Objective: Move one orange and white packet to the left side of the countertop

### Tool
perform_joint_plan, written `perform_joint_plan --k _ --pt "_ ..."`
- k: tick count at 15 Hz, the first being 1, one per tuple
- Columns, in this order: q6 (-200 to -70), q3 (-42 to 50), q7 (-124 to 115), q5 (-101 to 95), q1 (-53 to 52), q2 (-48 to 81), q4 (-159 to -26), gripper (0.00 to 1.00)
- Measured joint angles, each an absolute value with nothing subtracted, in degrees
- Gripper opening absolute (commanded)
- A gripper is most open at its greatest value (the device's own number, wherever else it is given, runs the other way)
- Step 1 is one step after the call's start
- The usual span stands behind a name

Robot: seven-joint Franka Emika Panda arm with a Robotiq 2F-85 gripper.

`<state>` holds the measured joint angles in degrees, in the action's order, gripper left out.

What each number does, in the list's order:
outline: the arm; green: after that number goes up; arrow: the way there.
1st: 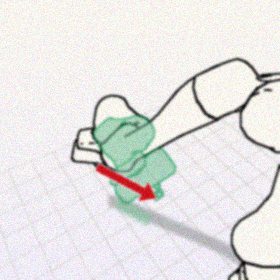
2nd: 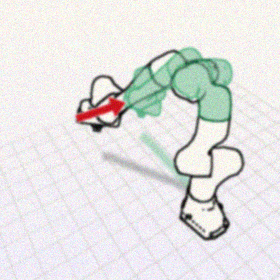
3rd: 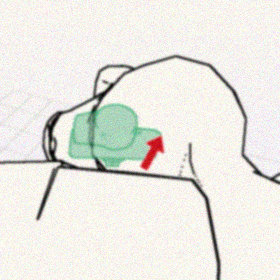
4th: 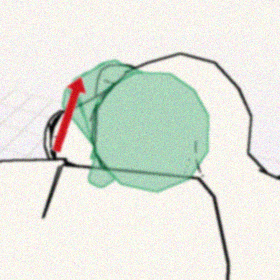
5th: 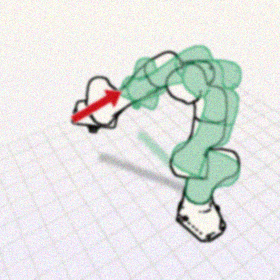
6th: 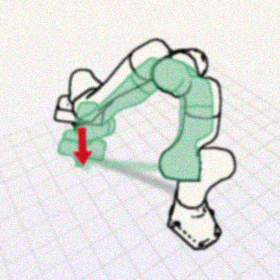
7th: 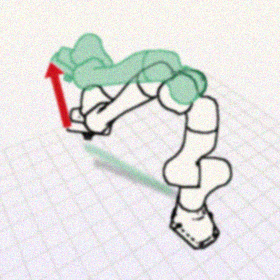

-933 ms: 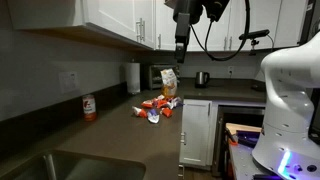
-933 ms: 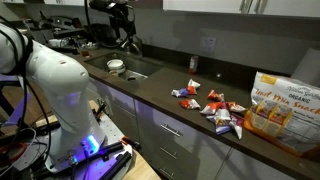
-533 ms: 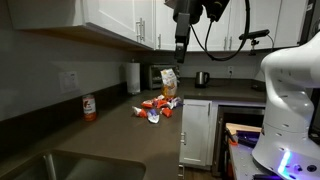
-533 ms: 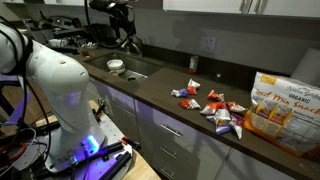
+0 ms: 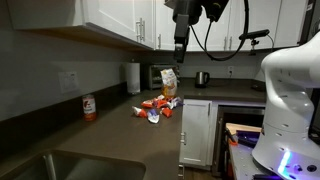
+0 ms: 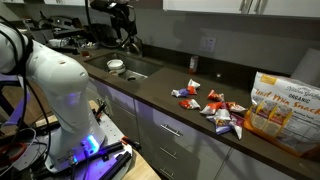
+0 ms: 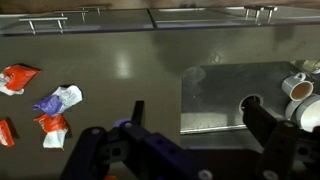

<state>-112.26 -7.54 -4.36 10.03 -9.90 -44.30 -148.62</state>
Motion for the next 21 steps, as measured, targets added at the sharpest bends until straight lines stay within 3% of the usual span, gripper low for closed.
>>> perform_joint_plan --k 21 --pt "-125.3 -4.6 -14.3 -4.0 4.4 -25.9 -148.6 1.0"
